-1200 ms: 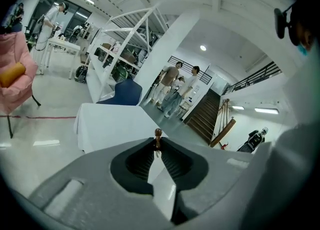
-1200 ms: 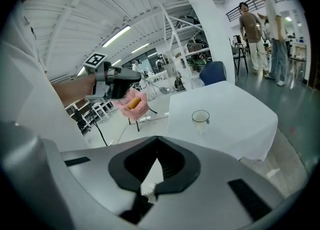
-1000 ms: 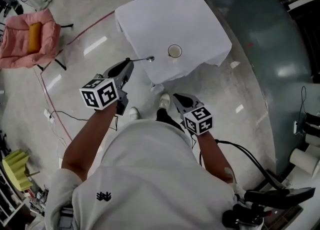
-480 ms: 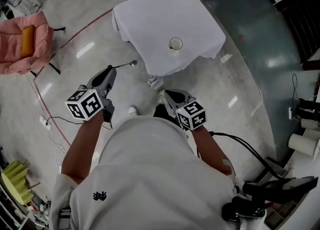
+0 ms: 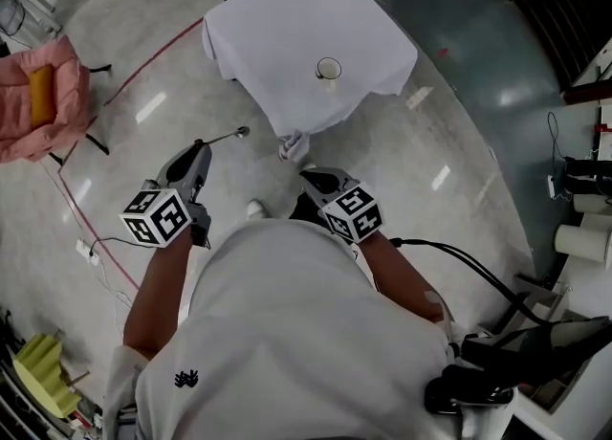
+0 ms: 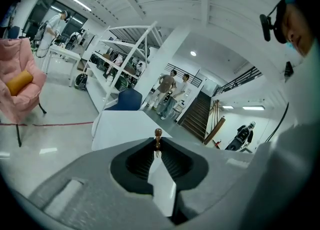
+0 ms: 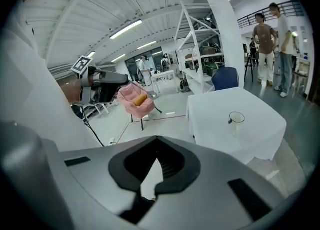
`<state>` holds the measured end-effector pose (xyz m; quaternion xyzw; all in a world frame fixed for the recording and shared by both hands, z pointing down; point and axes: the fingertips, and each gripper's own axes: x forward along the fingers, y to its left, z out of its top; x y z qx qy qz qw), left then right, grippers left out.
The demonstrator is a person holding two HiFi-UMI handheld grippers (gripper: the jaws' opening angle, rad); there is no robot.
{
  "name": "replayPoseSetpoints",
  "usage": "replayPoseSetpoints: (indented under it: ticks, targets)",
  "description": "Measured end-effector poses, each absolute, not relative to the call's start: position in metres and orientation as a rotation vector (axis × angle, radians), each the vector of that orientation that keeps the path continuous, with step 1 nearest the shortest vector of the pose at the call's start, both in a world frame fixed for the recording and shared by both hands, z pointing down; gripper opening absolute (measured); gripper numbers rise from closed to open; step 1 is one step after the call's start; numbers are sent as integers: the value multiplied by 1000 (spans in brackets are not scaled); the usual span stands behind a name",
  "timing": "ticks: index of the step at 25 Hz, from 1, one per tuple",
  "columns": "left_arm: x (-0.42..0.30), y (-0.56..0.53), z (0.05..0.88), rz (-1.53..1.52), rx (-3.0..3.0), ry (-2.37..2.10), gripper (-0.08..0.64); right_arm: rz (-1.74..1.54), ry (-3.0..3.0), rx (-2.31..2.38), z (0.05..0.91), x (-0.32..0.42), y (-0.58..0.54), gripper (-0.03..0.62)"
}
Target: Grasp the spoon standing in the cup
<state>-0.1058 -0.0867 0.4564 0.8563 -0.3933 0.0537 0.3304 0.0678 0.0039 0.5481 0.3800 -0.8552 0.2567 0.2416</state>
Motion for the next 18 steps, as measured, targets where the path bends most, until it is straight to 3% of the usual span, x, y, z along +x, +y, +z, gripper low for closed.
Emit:
replayPoseSetpoints:
  ticks: [18]
  targets:
    - [-114, -65, 462, 179, 2252, -964, 52, 663, -2333, 1059, 549, 46, 24, 9]
